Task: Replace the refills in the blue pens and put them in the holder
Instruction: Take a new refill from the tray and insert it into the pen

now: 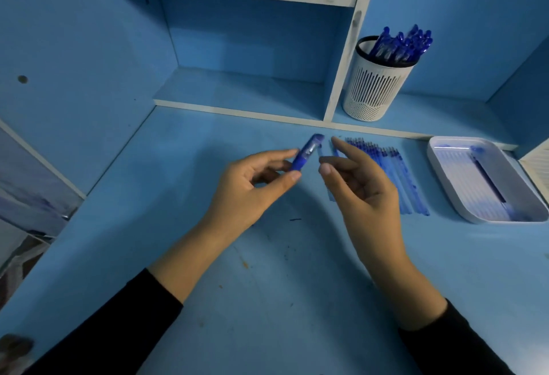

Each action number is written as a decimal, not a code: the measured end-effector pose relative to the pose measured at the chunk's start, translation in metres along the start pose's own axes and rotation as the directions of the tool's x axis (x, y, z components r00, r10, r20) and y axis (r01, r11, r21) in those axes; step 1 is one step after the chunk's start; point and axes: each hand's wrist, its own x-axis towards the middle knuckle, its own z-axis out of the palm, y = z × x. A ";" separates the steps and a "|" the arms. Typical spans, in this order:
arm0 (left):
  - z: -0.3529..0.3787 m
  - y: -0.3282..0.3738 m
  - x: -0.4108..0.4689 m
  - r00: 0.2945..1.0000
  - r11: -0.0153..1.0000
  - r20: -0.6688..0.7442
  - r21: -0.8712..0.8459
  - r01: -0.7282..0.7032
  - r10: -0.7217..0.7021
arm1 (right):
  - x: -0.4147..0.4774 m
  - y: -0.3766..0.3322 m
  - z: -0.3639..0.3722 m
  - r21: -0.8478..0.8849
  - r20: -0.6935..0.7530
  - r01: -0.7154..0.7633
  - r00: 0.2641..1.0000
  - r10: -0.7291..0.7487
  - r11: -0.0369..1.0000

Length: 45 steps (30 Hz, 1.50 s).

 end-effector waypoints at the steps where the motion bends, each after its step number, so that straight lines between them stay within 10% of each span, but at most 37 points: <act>1: 0.002 -0.001 -0.002 0.999 0.999 0.046 0.040 -0.016 0.014 | -0.002 0.001 -0.004 0.003 0.004 -0.001 1.000 0.001 1.000; 22: 0.016 -0.017 -0.016 0.976 0.990 0.215 0.142 -0.007 -0.024 | -0.018 0.025 -0.017 0.138 -0.057 -0.044 0.997 0.052 0.989; 29: 0.014 -0.022 -0.014 0.937 0.934 0.326 0.277 -0.225 0.129 | -0.013 0.025 -0.024 0.184 -0.106 -0.022 0.993 0.042 0.983; 45: 0.013 -0.015 -0.017 0.948 0.895 0.199 0.325 -0.305 0.250 | -0.014 0.014 -0.057 -0.009 -0.062 -0.168 0.984 0.167 0.986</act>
